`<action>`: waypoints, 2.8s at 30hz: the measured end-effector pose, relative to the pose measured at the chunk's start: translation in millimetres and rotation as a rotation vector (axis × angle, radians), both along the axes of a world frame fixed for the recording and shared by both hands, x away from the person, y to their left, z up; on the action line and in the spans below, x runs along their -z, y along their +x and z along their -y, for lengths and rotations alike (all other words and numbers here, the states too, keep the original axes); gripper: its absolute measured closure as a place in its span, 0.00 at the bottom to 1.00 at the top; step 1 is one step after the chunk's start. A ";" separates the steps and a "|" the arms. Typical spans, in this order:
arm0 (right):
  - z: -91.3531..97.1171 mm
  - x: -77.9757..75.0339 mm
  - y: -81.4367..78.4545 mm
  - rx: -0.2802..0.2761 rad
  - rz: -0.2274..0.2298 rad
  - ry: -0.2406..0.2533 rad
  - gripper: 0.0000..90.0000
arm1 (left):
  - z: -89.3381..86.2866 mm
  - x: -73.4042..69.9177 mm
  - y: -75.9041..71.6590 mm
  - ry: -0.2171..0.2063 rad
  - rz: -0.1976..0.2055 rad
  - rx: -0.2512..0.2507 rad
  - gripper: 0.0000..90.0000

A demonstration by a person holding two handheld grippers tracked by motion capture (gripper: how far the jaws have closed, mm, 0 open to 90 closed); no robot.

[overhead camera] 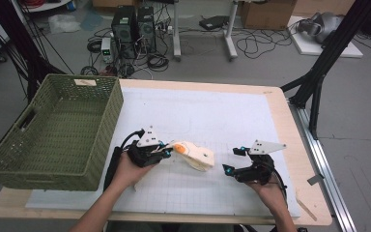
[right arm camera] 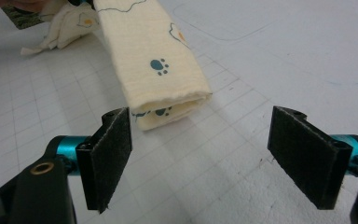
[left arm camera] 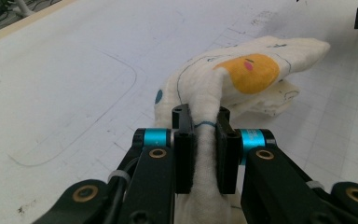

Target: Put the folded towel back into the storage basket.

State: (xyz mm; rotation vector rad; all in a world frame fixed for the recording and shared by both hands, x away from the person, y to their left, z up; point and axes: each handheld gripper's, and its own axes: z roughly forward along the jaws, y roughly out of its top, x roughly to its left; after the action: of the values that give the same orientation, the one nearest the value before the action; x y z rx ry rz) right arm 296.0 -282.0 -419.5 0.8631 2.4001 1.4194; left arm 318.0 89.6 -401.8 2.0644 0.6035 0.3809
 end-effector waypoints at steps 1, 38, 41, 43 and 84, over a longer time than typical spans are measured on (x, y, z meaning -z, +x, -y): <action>-0.2 0.1 0.3 -0.001 0.001 0.000 0.23 | -0.3 0.1 -0.1 0.000 -0.001 0.003 0.90; 0.8 0.3 1.1 -0.011 -0.006 0.009 0.19 | -28.7 -38.4 -7.7 -0.119 -0.001 0.162 0.90; 0.6 0.6 1.5 -0.012 -0.005 0.007 0.19 | -33.1 -43.6 -8.2 -0.121 0.002 0.158 0.90; 0.4 0.8 2.0 -0.013 0.000 0.005 0.19 | -35.3 -47.8 -8.7 -0.124 0.007 0.153 0.90; -1.4 2.5 4.1 -0.022 -0.014 0.000 0.19 | -76.0 -105.6 -1.9 -0.135 0.059 0.031 0.90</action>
State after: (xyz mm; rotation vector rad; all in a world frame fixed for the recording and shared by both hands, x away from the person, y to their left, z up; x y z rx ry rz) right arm 300.1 -280.7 -422.0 0.8521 2.4269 1.4263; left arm 316.1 165.6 -296.2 1.9245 0.5460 0.3712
